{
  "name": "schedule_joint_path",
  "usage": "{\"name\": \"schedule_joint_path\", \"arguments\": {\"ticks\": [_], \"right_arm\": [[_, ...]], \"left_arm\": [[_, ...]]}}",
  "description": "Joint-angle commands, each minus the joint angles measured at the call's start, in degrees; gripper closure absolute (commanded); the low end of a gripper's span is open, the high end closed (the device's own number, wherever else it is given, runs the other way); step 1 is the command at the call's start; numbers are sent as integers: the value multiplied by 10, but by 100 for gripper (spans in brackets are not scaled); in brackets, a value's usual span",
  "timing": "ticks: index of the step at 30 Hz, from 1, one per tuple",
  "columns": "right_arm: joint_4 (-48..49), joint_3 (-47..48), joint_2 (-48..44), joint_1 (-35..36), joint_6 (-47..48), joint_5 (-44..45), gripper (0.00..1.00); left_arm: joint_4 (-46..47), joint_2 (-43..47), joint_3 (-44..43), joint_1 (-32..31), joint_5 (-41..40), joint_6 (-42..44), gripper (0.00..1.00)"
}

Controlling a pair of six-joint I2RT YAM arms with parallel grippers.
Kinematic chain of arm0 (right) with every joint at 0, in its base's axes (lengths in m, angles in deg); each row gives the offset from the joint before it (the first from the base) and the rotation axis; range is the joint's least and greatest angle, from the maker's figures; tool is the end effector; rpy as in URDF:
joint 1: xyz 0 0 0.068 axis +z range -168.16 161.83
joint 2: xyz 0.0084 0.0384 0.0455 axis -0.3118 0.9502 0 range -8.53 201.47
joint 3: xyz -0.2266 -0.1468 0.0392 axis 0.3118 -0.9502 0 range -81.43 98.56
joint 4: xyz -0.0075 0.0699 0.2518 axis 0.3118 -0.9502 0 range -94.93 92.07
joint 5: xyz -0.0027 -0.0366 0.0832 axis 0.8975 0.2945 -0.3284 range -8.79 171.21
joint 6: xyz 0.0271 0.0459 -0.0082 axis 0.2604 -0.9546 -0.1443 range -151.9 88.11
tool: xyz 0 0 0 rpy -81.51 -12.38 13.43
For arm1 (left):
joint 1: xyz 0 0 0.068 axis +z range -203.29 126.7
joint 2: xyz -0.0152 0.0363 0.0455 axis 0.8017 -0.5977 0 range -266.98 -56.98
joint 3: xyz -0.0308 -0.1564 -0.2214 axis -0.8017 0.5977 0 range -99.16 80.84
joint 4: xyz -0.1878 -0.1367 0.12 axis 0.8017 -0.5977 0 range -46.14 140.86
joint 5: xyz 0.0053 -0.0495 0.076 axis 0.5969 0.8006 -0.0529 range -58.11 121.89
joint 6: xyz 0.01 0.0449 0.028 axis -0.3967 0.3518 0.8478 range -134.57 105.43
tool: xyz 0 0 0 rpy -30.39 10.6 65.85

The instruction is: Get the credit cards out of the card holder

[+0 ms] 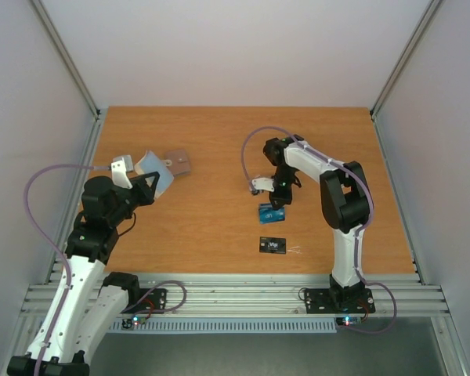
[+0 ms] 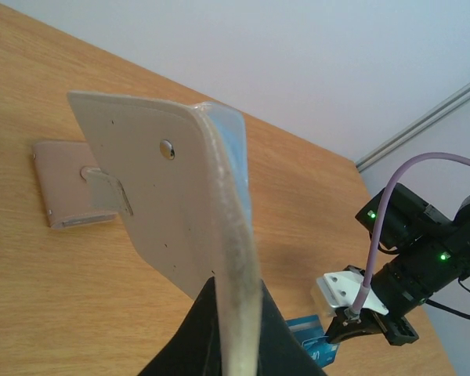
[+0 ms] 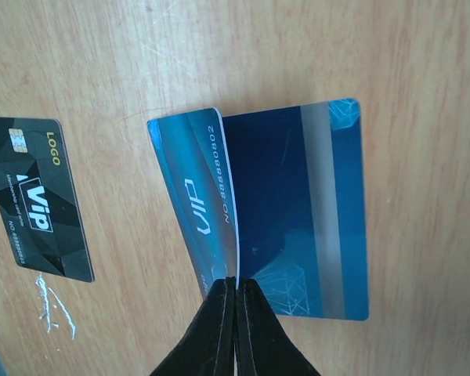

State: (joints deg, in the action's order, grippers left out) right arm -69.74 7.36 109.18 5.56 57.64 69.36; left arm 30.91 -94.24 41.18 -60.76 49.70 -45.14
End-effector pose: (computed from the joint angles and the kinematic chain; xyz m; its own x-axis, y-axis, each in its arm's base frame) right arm 0.3321 0.1538 0.1744 0.3514 -0.9145 -0.2004 -0.9023 -0.3879 0.1879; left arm 0.1522 -0.0308 0.3111 -0.4672 -0.4271 -0.7742 0.2035 0.8001 -0.5642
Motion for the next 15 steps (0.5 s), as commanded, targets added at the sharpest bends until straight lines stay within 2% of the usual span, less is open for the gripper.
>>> {"name": "schedule_joint_path", "arguments": {"ticks": [1, 8, 11, 14, 15], "right_arm": [[34, 18, 17, -13, 11, 21, 99], [37, 42, 32, -15, -10, 27, 91], [37, 45, 31, -15, -16, 32, 80], [46, 44, 22, -15, -20, 46, 62], [55, 44, 17, -15, -24, 55, 59]], "left_arm": [[39, -1, -12, 3, 10, 7, 100], [40, -1, -12, 3, 14, 6, 100], [40, -1, -10, 3, 16, 6, 100], [41, 0, -11, 3, 19, 7, 100], [42, 0, -11, 3, 21, 7, 100]]}}
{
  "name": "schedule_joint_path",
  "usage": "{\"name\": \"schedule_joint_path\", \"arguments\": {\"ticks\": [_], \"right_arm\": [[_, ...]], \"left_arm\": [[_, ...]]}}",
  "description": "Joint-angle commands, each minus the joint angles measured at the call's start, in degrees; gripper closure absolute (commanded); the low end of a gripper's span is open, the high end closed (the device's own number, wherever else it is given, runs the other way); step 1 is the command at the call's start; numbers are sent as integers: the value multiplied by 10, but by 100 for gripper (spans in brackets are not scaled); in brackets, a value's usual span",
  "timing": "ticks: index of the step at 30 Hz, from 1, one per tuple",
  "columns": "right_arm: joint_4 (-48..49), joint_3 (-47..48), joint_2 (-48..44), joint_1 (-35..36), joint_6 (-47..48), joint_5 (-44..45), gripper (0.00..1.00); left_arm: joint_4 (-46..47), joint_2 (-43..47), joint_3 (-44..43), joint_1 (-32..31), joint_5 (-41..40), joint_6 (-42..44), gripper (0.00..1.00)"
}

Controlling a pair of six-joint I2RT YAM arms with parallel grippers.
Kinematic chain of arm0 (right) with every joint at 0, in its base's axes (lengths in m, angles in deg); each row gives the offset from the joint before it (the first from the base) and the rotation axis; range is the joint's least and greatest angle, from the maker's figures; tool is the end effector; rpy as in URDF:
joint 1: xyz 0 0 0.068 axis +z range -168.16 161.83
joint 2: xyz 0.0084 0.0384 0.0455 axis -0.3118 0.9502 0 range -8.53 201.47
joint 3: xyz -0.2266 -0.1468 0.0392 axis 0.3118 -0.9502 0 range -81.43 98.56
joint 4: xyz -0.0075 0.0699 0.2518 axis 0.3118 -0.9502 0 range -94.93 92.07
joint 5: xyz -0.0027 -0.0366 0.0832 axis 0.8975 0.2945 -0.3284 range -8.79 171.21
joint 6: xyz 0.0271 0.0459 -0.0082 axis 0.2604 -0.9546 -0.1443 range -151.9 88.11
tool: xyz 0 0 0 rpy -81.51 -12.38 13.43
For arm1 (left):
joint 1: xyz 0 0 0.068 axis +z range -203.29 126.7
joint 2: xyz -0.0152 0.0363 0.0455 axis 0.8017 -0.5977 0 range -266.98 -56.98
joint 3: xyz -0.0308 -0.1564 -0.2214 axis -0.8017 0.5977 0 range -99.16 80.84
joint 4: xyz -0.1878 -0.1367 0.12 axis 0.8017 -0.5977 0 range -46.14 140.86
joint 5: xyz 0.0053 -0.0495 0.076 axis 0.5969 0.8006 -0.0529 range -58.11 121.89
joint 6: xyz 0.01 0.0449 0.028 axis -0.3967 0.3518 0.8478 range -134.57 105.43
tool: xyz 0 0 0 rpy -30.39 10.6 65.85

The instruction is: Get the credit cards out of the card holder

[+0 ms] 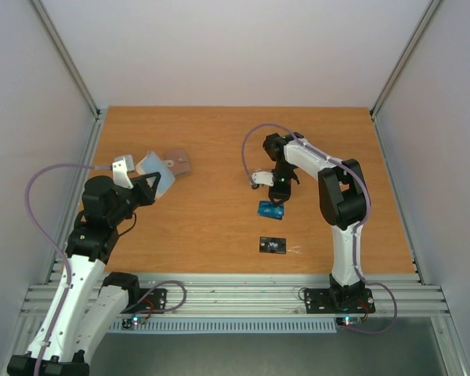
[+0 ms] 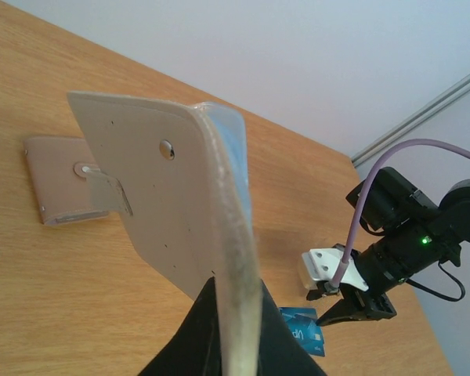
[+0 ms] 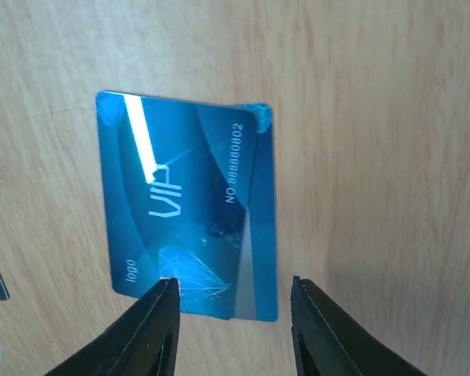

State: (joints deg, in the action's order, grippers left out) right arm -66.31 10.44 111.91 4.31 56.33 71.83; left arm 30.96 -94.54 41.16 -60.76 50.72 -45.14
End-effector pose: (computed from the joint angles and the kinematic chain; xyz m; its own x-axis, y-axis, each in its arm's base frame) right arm 0.3530 0.1522 0.1684 0.3304 -0.9305 -0.1581 -0.9279 -0.3508 0.1261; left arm 0.1530 -0.0315 0.3106 -0.4780 -0.4228 -0.7699 0.2144 0.7938 -0.5691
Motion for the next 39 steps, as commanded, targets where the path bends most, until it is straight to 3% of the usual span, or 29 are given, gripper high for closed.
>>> {"name": "schedule_joint_path", "arguments": {"ticks": [1, 7, 12, 15, 18, 24, 26, 30, 34, 39], "right_arm": [[37, 14, -18, -2, -18, 40, 56], [129, 31, -125, -2, -137, 6, 54], [224, 8, -283, -2, -286, -212, 49], [327, -33, -363, -2, -400, -394, 36], [434, -54, -402, 9, -526, -518, 24], [430, -56, -426, 91, -528, -525, 21], [425, -53, -424, 110, -525, -529, 16], [424, -47, -412, 131, -525, -518, 15], [398, -28, -400, 156, -506, -527, 23], [379, -20, -398, 162, -508, -551, 74]], "left_arm": [[44, 4, -10, 3, 15, 7, 100], [98, 9, -4, 3, 106, 34, 100], [233, 10, -11, 3, 310, 104, 100], [281, 7, -29, 3, 449, 158, 100], [259, 1, -57, 3, 517, 213, 100], [222, 3, -101, 2, 553, 295, 100], [206, 7, -109, 2, 555, 330, 100], [204, 9, -112, 1, 552, 342, 100], [202, 12, -110, -1, 547, 340, 100], [217, 21, -95, -1, 514, 312, 100]]}}
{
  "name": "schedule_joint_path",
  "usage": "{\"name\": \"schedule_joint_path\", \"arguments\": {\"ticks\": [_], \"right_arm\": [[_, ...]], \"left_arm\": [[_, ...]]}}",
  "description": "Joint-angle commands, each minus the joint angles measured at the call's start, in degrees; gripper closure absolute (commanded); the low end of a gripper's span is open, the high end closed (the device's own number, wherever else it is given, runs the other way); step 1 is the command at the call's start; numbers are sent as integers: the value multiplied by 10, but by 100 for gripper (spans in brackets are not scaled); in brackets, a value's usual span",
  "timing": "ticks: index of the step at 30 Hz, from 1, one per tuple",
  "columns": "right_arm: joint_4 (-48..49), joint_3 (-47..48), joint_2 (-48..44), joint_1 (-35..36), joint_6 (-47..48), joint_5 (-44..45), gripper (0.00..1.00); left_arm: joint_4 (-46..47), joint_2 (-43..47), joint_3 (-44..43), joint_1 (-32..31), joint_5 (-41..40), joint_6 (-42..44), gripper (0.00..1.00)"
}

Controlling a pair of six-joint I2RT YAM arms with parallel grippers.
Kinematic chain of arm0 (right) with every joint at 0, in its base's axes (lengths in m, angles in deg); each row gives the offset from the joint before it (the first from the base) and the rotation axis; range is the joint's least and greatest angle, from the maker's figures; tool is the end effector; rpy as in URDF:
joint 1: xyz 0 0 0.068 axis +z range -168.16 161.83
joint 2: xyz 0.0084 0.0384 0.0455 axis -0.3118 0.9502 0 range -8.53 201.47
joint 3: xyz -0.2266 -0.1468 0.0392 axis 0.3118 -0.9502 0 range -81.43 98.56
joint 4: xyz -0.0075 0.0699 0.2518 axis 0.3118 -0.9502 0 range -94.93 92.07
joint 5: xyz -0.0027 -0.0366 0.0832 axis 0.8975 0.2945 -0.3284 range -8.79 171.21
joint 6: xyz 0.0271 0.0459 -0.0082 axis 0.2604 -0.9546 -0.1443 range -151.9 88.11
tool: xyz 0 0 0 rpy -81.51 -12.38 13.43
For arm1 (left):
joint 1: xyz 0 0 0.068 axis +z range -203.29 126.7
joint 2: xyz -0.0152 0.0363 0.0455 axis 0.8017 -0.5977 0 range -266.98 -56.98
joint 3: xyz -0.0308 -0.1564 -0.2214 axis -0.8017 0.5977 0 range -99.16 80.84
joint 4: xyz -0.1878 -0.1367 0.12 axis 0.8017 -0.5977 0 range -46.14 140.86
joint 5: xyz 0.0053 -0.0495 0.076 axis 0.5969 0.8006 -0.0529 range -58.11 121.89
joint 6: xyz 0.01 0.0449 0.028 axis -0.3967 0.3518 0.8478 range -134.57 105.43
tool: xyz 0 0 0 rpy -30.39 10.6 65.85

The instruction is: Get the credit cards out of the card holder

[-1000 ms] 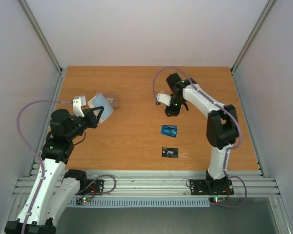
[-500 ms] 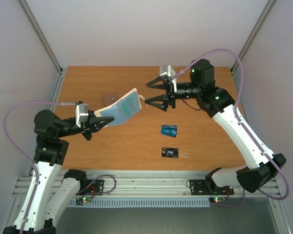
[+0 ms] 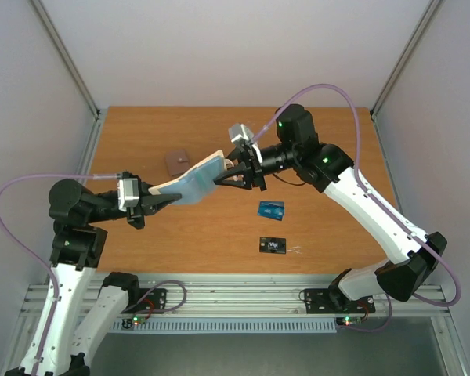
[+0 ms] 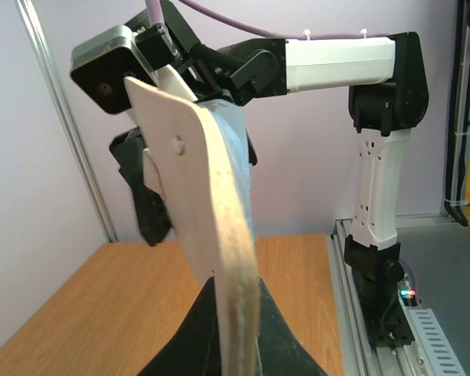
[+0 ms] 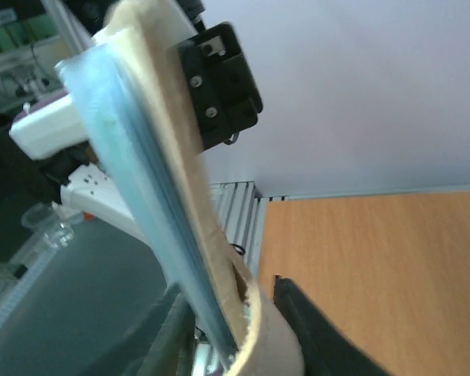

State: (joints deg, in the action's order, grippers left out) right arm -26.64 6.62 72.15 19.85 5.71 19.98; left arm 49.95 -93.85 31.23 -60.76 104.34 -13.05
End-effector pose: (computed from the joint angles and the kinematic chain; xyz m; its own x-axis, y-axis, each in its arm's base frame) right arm 0.2151 0.2076 0.4318 0.3462 -0.1020 -0.9326 -0.9194 -0.2349 -0.3156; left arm 0.1120 -0.0488 0.4018 0.2290 -0.0220 -0.9732 0.9587 0.1784 0.2216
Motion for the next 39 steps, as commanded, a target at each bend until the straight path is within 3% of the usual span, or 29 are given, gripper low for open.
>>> {"name": "schedule_joint_path", "arguments": {"ticks": [1, 3, 4, 7, 9, 16, 20, 22, 23, 25, 26, 29, 39], "right_arm": [[-21, 18, -2, 6, -2, -35, 80], [-21, 20, -3, 6, -11, -30, 95], [-19, 22, -4, 6, -19, -15, 98], [-11, 27, -1, 7, -55, 31, 99], [-15, 29, 2, 11, -58, 58, 99], [-81, 61, 18, 46, -15, 164, 99], [-102, 81, 29, 56, -7, 205, 99], [-103, 86, 31, 58, -5, 213, 99], [-104, 87, 31, 58, -3, 204, 97], [-107, 90, 30, 59, 2, 179, 83], [-107, 89, 27, 59, 6, 170, 75], [-100, 81, 17, 58, 12, 169, 63], [-56, 84, 18, 21, -48, 136, 55]], "left_arm": [[37, 15, 11, -1, -46, -33, 100], [48, 15, 23, -1, -92, -80, 97], [52, 15, 31, -1, -121, -104, 89], [51, 11, 49, -2, -186, -170, 61], [62, 7, 60, -2, -188, -214, 51], [90, -9, 69, -12, -183, -279, 35], [93, -17, 71, -19, -194, -292, 33], [96, -18, 71, -22, -196, -300, 40], [96, -19, 71, -23, -199, -302, 55], [93, -18, 72, -23, -216, -301, 89], [92, -17, 72, -23, -230, -301, 98], [104, -17, 72, -23, -232, -302, 100], [111, -14, 78, -24, -213, -295, 100]]}}
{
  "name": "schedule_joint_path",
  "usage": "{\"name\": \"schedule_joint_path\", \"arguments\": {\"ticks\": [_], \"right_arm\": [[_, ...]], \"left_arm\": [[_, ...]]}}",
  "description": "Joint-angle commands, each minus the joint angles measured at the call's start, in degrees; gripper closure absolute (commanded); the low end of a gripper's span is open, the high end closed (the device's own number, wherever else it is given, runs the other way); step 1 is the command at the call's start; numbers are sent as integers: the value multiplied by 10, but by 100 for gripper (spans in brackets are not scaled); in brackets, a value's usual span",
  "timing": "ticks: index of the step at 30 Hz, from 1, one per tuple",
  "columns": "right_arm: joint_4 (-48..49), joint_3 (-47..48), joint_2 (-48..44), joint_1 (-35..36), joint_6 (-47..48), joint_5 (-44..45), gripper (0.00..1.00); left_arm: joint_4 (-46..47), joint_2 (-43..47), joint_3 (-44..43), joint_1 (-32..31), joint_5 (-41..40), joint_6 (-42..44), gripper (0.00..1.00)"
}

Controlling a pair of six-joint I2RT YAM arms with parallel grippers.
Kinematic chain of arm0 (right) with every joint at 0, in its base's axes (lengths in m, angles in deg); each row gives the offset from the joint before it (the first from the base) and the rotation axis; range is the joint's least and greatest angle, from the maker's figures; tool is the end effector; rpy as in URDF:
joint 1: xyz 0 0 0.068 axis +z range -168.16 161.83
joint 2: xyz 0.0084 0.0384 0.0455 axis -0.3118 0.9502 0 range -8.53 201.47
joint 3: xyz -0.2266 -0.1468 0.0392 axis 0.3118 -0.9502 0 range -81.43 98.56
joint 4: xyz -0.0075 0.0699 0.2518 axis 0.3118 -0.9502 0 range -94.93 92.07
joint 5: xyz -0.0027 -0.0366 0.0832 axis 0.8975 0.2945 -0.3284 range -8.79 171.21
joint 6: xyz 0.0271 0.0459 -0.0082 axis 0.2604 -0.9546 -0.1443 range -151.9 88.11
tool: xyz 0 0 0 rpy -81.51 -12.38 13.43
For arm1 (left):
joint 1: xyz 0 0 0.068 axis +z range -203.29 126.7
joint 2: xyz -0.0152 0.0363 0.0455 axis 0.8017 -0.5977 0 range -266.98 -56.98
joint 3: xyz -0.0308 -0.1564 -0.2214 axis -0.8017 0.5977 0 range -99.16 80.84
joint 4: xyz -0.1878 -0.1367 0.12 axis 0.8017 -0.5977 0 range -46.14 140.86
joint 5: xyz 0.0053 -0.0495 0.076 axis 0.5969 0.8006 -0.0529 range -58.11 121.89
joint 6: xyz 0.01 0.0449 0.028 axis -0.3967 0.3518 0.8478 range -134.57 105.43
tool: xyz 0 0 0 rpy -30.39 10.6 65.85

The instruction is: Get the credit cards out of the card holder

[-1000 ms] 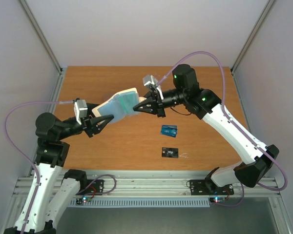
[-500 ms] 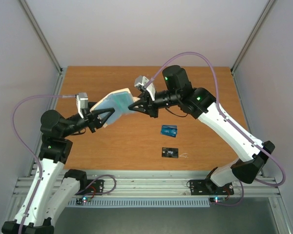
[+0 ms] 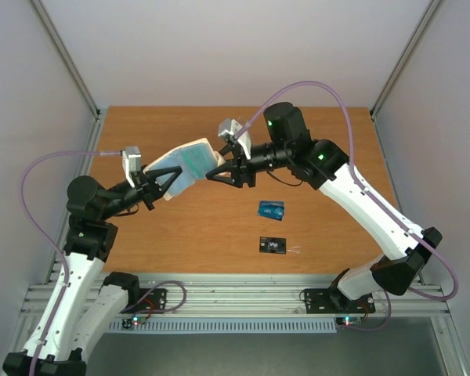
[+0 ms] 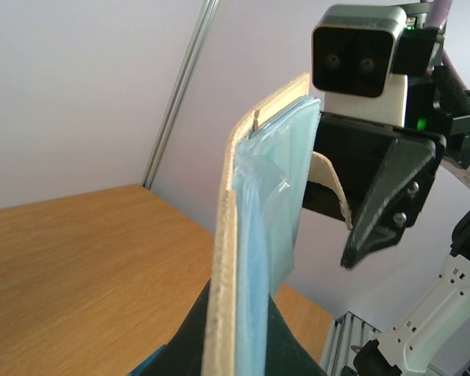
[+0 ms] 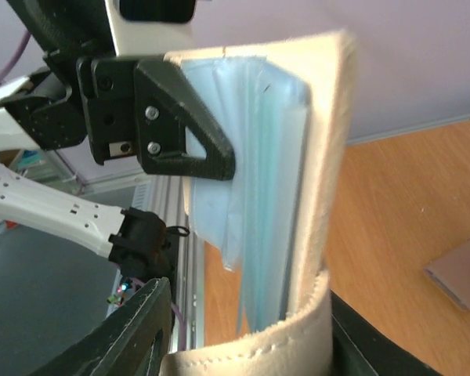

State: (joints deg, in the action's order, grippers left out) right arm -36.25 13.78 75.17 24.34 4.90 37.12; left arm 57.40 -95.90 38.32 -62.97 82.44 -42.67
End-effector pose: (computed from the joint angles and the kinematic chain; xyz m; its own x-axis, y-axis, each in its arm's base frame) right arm 0.2104 0.2262 0.4387 0.2986 -0.3098 -0.9027 -0.9544 -0.0946 -0.2832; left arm 0.1436 -0.0522 0.3717 -0.2499 -0.2610 -0.9324 0.8370 0.4259 -0.3435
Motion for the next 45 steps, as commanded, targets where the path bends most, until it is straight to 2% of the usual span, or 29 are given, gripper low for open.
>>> {"name": "schedule_joint_path", "arguments": {"ticks": [1, 3, 7, 13, 15, 17, 21, 22, 24, 26, 30, 37, 39, 40, 43, 45], "right_arm": [[52, 14, -12, -34, -58, -45, 56], [64, 22, -8, -42, -81, -48, 61], [87, 38, 10, -42, -119, -56, 61], [75, 38, 22, -37, -120, -37, 69], [62, 37, 24, -34, -107, -22, 73], [54, 37, 27, -33, -102, -15, 83], [51, 42, 34, -32, -102, -57, 94], [49, 42, 36, -28, -97, -68, 94], [31, 44, 39, -9, -63, -68, 87], [19, 45, 42, 9, -44, -66, 84], [43, 44, 43, 13, -60, -72, 93], [59, 54, 62, 36, -79, -63, 89], [63, 59, 66, 37, -90, -52, 93], [65, 61, 67, 37, -94, -45, 97], [67, 77, 70, 37, -115, 5, 99], [62, 91, 77, 42, -132, 58, 99]], "left_arm": [[38, 8, 7, -2, 8, 7, 100], [39, 9, 5, -2, 9, 14, 100], [41, 11, 5, -2, 17, 22, 100], [43, 18, 9, -2, 25, 29, 100], [47, 20, 10, -2, 27, 33, 100], [52, 22, 11, -3, 30, 35, 100], [50, 23, 11, -3, 32, 42, 100], [49, 23, 12, -3, 30, 43, 100], [52, 21, 12, -4, 24, 41, 100], [55, 19, 11, -5, 20, 40, 100], [55, 18, 10, -7, 23, 40, 100], [52, 17, 13, -10, 17, 41, 100], [48, 16, 13, -10, 13, 42, 99], [45, 16, 14, -10, 12, 43, 94], [28, 16, 16, -12, 1, 40, 51], [21, 16, 18, -13, -16, 33, 34]]}}
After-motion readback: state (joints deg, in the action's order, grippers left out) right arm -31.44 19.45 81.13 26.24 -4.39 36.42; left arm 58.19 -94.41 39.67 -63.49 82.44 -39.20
